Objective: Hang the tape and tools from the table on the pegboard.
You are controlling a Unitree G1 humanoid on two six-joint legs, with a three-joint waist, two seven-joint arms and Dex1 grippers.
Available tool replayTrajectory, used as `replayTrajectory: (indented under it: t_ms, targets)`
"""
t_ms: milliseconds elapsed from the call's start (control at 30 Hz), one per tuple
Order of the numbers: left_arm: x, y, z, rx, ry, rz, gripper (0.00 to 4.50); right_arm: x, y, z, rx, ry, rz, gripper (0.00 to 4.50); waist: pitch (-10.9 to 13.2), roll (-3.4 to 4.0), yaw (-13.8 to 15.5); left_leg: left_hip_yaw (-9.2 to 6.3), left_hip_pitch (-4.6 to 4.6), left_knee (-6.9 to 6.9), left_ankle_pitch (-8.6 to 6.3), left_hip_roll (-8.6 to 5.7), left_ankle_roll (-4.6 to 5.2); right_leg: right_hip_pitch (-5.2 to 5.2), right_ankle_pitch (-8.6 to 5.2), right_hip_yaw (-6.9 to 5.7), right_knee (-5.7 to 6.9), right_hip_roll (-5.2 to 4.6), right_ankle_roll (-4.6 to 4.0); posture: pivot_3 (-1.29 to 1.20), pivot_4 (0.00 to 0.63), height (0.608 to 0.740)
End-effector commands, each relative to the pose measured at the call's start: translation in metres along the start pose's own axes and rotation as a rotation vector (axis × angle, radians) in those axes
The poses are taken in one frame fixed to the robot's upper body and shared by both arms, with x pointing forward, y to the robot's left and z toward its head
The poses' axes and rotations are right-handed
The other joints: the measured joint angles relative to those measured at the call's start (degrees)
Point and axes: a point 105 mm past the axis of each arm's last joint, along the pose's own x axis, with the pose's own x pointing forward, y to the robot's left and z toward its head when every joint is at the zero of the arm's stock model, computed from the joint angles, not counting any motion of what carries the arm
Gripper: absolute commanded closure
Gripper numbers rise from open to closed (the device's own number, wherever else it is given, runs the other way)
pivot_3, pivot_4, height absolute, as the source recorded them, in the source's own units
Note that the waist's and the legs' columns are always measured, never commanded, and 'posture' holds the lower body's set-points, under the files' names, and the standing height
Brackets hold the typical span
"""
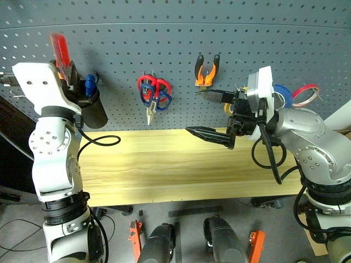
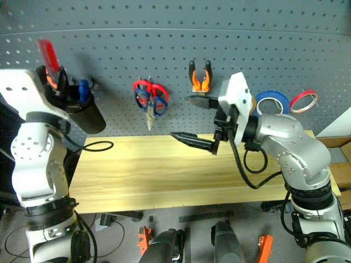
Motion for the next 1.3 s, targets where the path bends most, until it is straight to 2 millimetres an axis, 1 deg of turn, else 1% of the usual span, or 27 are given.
replayTrajectory:
  t_ms: [33, 100, 133, 167, 200, 233, 267, 300, 333, 367, 400, 467, 567, 633, 700, 733, 767, 800, 833, 867, 900, 933, 1000, 1067, 1167, 1233, 1300]
  targets:
    - [-0.001, 0.010, 0.019, -0.016, -0.082, 0.079, 1.30, -0.002, 0.003, 0.013, -0.040, -0.032, 0.011, 0.00, -0.21, -0.04, -0.01, 0.01, 0.00, 0.00, 0.00, 0.00, 0.00, 0.00, 0.00, 0.00, 0.00, 0.00, 0.00, -0.16, 0.176, 0.740]
    - [-0.001, 0.014, 0.022, -0.030, -0.088, 0.115, 0.65, -0.003, 0.003, 0.013, -0.041, -0.028, 0.011, 0.00, -0.32, -0.06, -0.04, 0.00, 0.00, 0.00, 0.00, 0.01, 0.00, -0.01, 0.00, 0.00, 0.01, 0.01, 0.00, -0.17, 0.174, 0.740]
    - [-0.001, 0.014, 0.026, -0.028, -0.101, 0.117, 0.29, -0.004, 0.002, 0.013, -0.041, -0.027, 0.010, 0.00, -0.33, -0.07, -0.07, 0.01, 0.00, 0.00, 0.00, 0.01, 0.00, -0.01, 0.00, 0.00, 0.01, 0.01, 0.00, -0.17, 0.172, 0.740]
    - [-0.001, 0.012, 0.031, -0.033, -0.116, 0.111, 0.02, -0.006, 0.002, 0.013, -0.038, -0.027, 0.007, 0.00, -0.38, -0.07, -0.07, 0.01, 0.00, 0.00, 0.00, 0.02, 0.00, -0.01, 0.01, 0.00, 0.01, 0.01, 0.00, -0.16, 0.171, 0.740]
    - [-0.001, 0.010, 0.038, -0.033, -0.138, 0.095, 0.02, -0.007, 0.002, 0.014, -0.032, -0.030, 0.003, 0.00, -0.45, -0.08, -0.06, 0.02, 0.00, 0.00, 0.00, 0.02, 0.00, -0.01, 0.01, 0.01, 0.01, 0.01, 0.00, -0.16, 0.169, 0.740]
    - [-0.001, 0.003, 0.047, -0.026, -0.167, 0.053, 0.02, -0.009, 0.001, 0.015, -0.020, -0.038, -0.004, 0.00, -0.51, -0.11, -0.06, 0.02, 0.00, 0.00, 0.00, 0.02, 0.00, -0.01, 0.01, 0.01, 0.01, 0.01, 0.00, -0.16, 0.166, 0.740]
    - [-0.002, -0.006, 0.054, -0.023, -0.191, -0.001, 0.02, -0.011, 0.000, 0.017, -0.007, -0.045, -0.012, 0.00, -0.54, -0.15, -0.04, 0.02, -0.01, 0.00, 0.00, 0.02, 0.00, -0.01, 0.01, 0.01, 0.00, 0.01, 0.00, -0.15, 0.164, 0.740]
    - [-0.005, -0.020, 0.061, -0.021, -0.215, -0.081, 0.02, -0.014, 0.000, 0.018, 0.005, -0.048, -0.018, 0.00, -0.61, -0.15, -0.04, 0.01, -0.01, 0.00, 0.00, 0.02, 0.00, -0.01, 0.01, 0.01, 0.00, 0.01, 0.00, -0.15, 0.163, 0.740]
    - [-0.009, -0.032, 0.064, -0.025, -0.225, -0.153, 0.02, -0.017, 0.000, 0.018, 0.014, -0.048, -0.025, 0.00, -0.77, -0.14, -0.04, 0.02, -0.02, 0.00, 0.00, 0.02, 0.00, -0.01, 0.01, 0.01, -0.01, 0.01, 0.00, -0.15, 0.160, 0.740]
    - [-0.015, -0.043, 0.063, -0.003, -0.220, -0.223, 0.02, -0.019, 0.000, 0.017, 0.023, -0.045, -0.035, 0.00, -1.01, -0.13, 0.01, 0.01, -0.02, -0.02, 0.00, 0.02, 0.00, -0.01, 0.01, 0.01, -0.01, 0.01, 0.00, -0.15, 0.156, 0.740]
    - [-0.022, -0.049, 0.060, 0.010, -0.212, -0.264, 0.02, -0.022, 0.000, 0.016, 0.030, -0.042, -0.045, 0.00, -1.44, -0.09, 0.01, 0.01, -0.02, -0.03, -0.01, 0.02, 0.00, -0.01, 0.01, 0.01, -0.02, 0.01, 0.00, -0.15, 0.150, 0.740]
    - [-0.035, -0.053, 0.046, 0.002, -0.140, -0.304, 0.02, -0.025, 0.001, 0.011, 0.028, -0.032, -0.076, 0.00, -2.21, 0.14, -0.06, 0.03, 0.00, -0.14, -0.03, 0.02, 0.02, -0.02, 0.01, 0.04, -0.09, 0.00, 0.00, -0.15, 0.145, 0.740]
    - [-0.066, -0.066, 0.016, -0.026, 0.010, -0.398, 0.02, -0.025, 0.008, -0.006, 0.054, -0.023, -0.134, 0.00, -3.19, 0.29, -0.35, 0.06, 0.03, -0.19, -0.04, 0.04, 0.03, -0.05, 0.00, 0.14, -0.06, 0.06, -0.01, -0.13, 0.126, 0.740]
    - [-0.075, -0.069, 0.007, -0.054, 0.060, -0.419, 0.02, -0.026, 0.011, -0.012, 0.065, -0.026, -0.150, 0.00, -3.42, 0.33, -0.07, 0.05, 0.17, -0.19, -0.04, 0.05, 0.00, 0.02, 0.00, 0.18, 0.00, 0.10, -0.01, -0.13, 0.123, 0.740]
    - [-0.083, -0.073, -0.009, -0.033, 0.143, -0.444, 0.02, -0.027, 0.012, -0.018, 0.078, -0.027, -0.170, 0.00, -3.62, 0.34, 0.36, 0.03, 0.18, -0.04, 0.03, 0.06, -0.08, 0.06, 0.11, 0.17, 0.07, 0.12, -0.10, -0.13, 0.109, 0.740]
    - [-0.089, -0.069, -0.027, -0.032, 0.229, -0.418, 0.02, -0.029, 0.014, -0.031, 0.101, -0.005, -0.191, 0.00, -3.94, 0.37, 0.58, -0.02, 0.17, -0.04, 0.11, 0.08, -0.14, 0.06, 0.34, 0.19, 0.01, 0.19, -0.14, -0.13, 0.104, 0.740]
    - [-0.095, -0.066, -0.040, -0.030, 0.287, -0.396, 0.02, -0.030, 0.015, -0.040, 0.117, 0.011, -0.206, 0.00, -4.53, 0.42, 0.86, -0.01, 0.21, -0.05, 0.13, 0.08, -0.14, 0.08, 0.40, 0.22, 0.00, 0.22, -0.15, -0.13, 0.104, 0.740]
    - [-0.098, -0.064, -0.047, -0.032, 0.319, -0.380, 0.02, -0.031, 0.017, -0.045, 0.125, 0.021, -0.214, 0.00, -5.06, 0.51, 1.21, 0.01, 0.43, -0.07, 0.14, 0.08, -0.14, 0.24, 0.42, 0.26, -0.01, 0.24, -0.14, -0.13, 0.104, 0.740]
    - [-0.104, -0.056, -0.064, -0.017, 0.368, -0.331, 0.02, -0.033, 0.013, -0.062, 0.171, 0.037, -0.288, 0.00, -5.14, 0.53, 1.36, 0.04, 0.73, -0.13, 0.12, 0.09, -0.12, 0.50, 0.41, 0.28, -0.06, 0.25, -0.13, -0.14, 0.084, 0.740]
    - [-0.108, -0.051, -0.073, -0.003, 0.392, -0.301, 0.02, -0.036, 0.010, -0.074, 0.200, 0.046, -0.341, 0.00, -5.59, 0.52, 1.47, 0.05, 0.94, -0.13, 0.11, 0.09, -0.11, 0.71, 0.41, 0.30, -0.06, 0.25, -0.12, -0.14, 0.084, 0.740]
    - [-0.113, -0.046, -0.085, 0.010, 0.427, -0.274, 0.02, -0.039, 0.007, -0.090, 0.212, 0.074, -0.414, 0.00, -5.95, 0.52, 1.57, 0.02, 1.09, -0.22, 0.11, 0.12, -0.10, 0.82, 0.41, 0.29, -0.12, 0.29, -0.13, -0.14, 0.075, 0.740]
    - [-0.117, -0.043, -0.093, 0.019, 0.448, -0.258, 0.02, -0.041, 0.006, -0.100, 0.213, 0.094, -0.460, 0.00, -6.33, 0.51, 1.69, 0.01, 1.27, -0.21, 0.10, 0.16, -0.11, 1.00, 0.41, 0.30, -0.12, 0.34, -0.12, -0.14, 0.069, 0.740]
    - [-0.124, -0.043, -0.114, 0.004, 0.502, -0.257, 0.02, -0.052, 0.001, -0.130, 0.225, 0.138, -0.609, 0.00, -7.05, 0.55, 1.95, 0.00, 1.55, -0.28, 0.10, 0.18, -0.11, 1.13, 0.40, 0.31, -0.13, 0.37, -0.12, -0.15, 0.053, 0.740]
    - [-0.128, -0.045, -0.123, -0.032, 0.508, -0.260, 0.02, -0.063, -0.001, -0.151, 0.240, 0.161, -0.724, 0.00, -7.62, 0.62, 2.19, 0.03, 1.86, -0.33, 0.09, 0.18, -0.11, 1.25, 0.40, 0.36, -0.13, 0.39, -0.12, -0.17, 0.040, 0.740]
    - [-0.130, -0.045, -0.137, -0.027, 0.531, -0.246, 0.02, -0.083, -0.002, -0.181, 0.270, 0.208, -0.877, 0.00, -8.62, 0.71, 2.28, 0.07, 1.92, -0.32, 0.09, 0.18, -0.10, 1.28, 0.40, 0.42, -0.13, 0.41, -0.12, -0.18, 0.024, 0.740]
    - [-0.133, -0.045, -0.147, -0.032, 0.554, -0.227, 0.02, -0.096, -0.001, -0.200, 0.272, 0.257, -0.938, 0.00, -9.67, 0.84, 2.10, 0.09, 1.98, -0.35, 0.11, 0.18, -0.17, 1.29, 0.40, 0.47, -0.12, 0.43, -0.12, -0.19, 0.010, 0.740]
    - [-0.134, -0.045, -0.156, -0.038, 0.568, -0.209, 0.02, -0.108, 0.001, -0.215, 0.252, 0.304, -0.976, 0.00, -10.66, 0.98, 1.92, 0.14, 2.00, -0.39, 0.11, 0.17, -0.18, 1.28, 0.40, 0.54, -0.13, 0.45, -0.13, -0.19, 0.000, 0.740]
